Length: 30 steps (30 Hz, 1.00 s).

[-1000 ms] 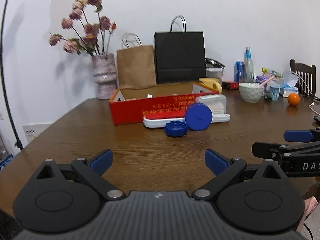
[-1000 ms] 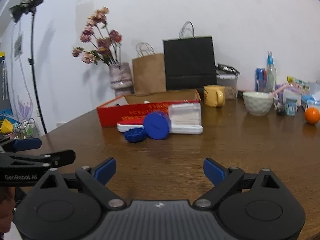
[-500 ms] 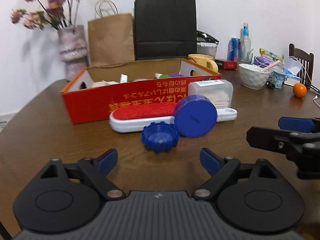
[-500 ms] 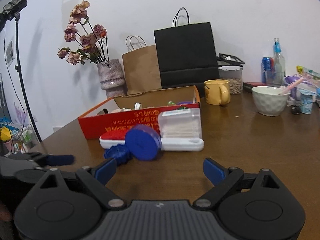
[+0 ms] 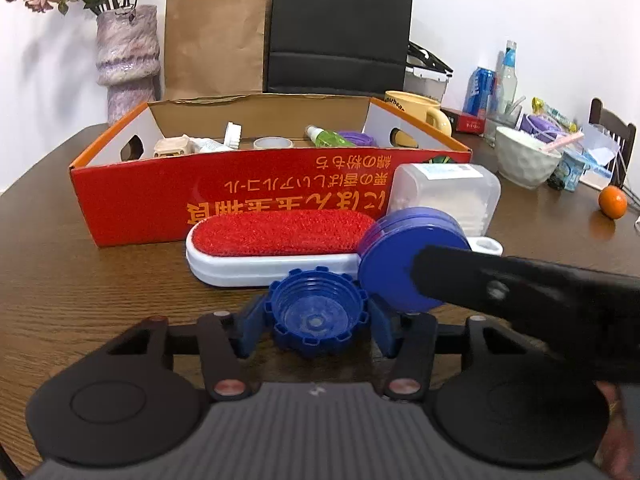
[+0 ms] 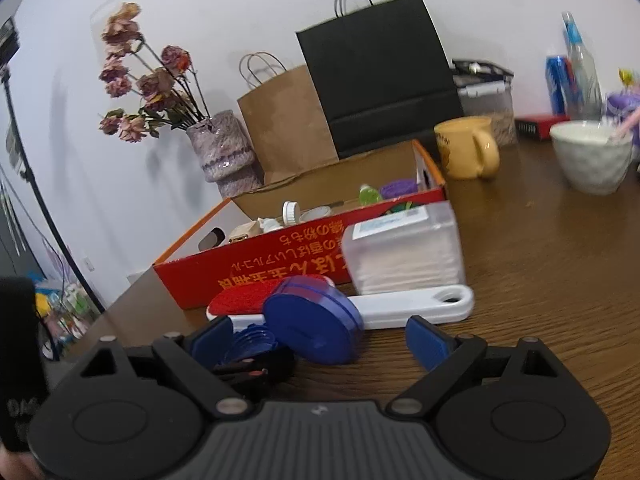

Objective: Organize rigid objects
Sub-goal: 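Close the left tool on the blue ribbed cap while the right tool grips the large blue lid, then lift the blue cap and blue lid and carry them over the box with both tools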

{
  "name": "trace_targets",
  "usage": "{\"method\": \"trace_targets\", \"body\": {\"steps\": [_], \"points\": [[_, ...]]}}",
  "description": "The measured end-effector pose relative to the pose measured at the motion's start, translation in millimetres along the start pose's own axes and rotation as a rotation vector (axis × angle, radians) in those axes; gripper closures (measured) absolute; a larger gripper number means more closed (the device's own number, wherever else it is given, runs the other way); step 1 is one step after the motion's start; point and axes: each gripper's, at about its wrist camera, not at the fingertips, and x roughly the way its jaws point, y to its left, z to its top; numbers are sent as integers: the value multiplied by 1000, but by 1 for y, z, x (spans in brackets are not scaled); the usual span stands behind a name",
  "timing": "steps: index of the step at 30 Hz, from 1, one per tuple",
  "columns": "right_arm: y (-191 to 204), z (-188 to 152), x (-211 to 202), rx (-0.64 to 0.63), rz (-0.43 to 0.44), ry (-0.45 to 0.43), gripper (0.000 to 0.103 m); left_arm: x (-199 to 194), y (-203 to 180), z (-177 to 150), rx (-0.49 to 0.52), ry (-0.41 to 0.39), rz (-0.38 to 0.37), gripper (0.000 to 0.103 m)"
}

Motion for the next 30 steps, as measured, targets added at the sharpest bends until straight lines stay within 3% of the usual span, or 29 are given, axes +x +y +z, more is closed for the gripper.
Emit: {"method": "trace_targets", "body": {"steps": [6, 11, 12, 19, 30], "points": [[1, 1, 16, 109, 1, 1, 11, -19, 5, -5, 8, -59, 59, 48], [0, -5, 22, 209, -21, -16, 27, -40, 21, -9, -17, -102, 113, 48], [0, -5, 24, 217, -28, -16, 36, -42, 24, -9, -24, -103, 119, 48], [0, -8, 15, 228, -48, -29, 38, -67, 32, -14, -57, -114, 140, 48], [36, -24, -61, -156, -52, 36, 38, -101, 19, -46, -53, -85, 130, 48]]}}
